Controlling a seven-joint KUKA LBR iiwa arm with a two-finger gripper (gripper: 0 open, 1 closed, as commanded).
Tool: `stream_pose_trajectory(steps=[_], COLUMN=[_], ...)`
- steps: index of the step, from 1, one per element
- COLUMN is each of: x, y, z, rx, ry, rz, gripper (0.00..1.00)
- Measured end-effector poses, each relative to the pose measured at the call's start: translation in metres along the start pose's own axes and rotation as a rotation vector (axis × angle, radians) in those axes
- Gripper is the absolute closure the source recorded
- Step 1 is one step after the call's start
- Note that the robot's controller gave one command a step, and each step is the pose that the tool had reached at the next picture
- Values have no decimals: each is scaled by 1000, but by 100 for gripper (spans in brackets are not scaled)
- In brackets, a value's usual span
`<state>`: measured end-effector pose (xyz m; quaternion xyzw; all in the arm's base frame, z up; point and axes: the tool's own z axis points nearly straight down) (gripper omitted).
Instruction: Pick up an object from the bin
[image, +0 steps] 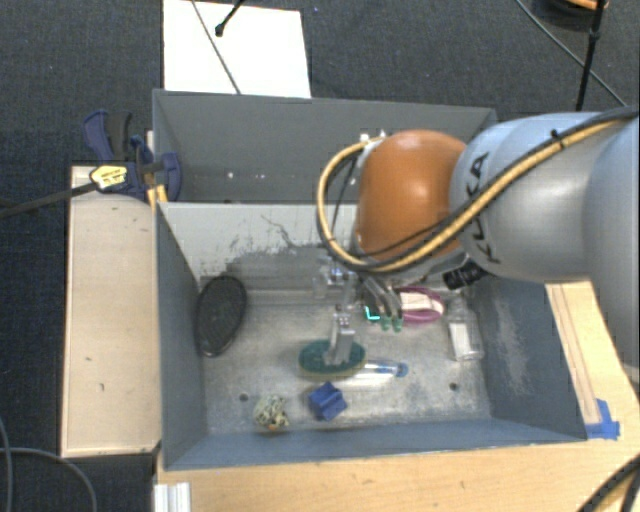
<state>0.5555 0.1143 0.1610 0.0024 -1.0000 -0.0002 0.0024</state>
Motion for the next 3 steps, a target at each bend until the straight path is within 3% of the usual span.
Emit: stream_pose_trajectory(steps=[1, 2, 3], x=[-5, -10, -21], y=[-31, -33, -39], z=[90, 87, -66], rx=[-4, -1, 2], ry=[2, -15, -17], rz=[-340, -334, -368], gripper=[0, 100, 100])
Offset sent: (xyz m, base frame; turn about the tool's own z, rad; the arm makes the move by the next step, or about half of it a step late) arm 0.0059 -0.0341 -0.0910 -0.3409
